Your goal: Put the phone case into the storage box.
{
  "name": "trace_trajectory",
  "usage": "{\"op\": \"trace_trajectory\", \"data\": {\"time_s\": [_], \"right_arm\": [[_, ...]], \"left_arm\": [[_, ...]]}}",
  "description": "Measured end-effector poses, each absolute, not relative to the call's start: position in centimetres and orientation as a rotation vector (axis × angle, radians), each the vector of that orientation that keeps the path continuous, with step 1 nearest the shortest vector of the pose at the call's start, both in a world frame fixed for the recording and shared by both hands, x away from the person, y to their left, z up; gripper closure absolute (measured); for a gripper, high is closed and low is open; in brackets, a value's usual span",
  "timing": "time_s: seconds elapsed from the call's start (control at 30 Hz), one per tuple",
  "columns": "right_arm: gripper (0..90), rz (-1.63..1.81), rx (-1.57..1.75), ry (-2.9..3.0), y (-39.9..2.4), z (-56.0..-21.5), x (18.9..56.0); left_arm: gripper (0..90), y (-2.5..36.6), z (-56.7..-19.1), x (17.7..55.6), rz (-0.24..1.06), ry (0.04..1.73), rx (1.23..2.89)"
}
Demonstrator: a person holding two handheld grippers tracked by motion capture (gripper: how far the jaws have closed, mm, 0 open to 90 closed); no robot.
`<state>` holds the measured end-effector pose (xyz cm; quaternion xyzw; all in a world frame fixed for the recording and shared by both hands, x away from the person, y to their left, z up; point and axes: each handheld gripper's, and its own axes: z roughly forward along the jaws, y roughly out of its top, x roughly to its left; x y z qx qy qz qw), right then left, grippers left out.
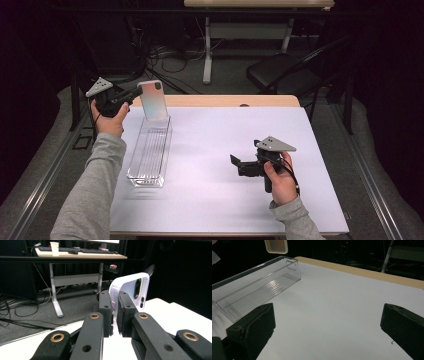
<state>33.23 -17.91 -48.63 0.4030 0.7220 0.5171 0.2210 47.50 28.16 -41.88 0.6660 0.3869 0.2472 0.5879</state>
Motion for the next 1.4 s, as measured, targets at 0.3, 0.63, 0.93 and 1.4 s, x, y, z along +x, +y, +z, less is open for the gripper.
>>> {"op": "trace_trajectory", "data": {"time_s": [0.3, 0.63, 0.93, 1.4], "right_arm": [[0.0, 1.443, 1.119, 1.984, -18.2, -48.6, 33.2], [0.0, 1.445, 1.133, 1.979, -18.4, -48.6, 33.1], [0.0, 1.44, 1.134, 1.976, -18.6, -48.5, 32.9], [0.0, 1.437, 1.135, 1.981, -18.8, -48.6, 33.0]], "left_arm": [[83.6, 29.3, -43.1, 48.7, 0.572, 0.916, 1.548], [83.6, 29.4, -44.2, 49.6, 0.564, 0.913, 1.56], [83.6, 28.5, -45.0, 50.1, 0.567, 0.915, 1.611], [83.6, 27.3, -46.0, 50.7, 0.602, 0.897, 1.697]]}}
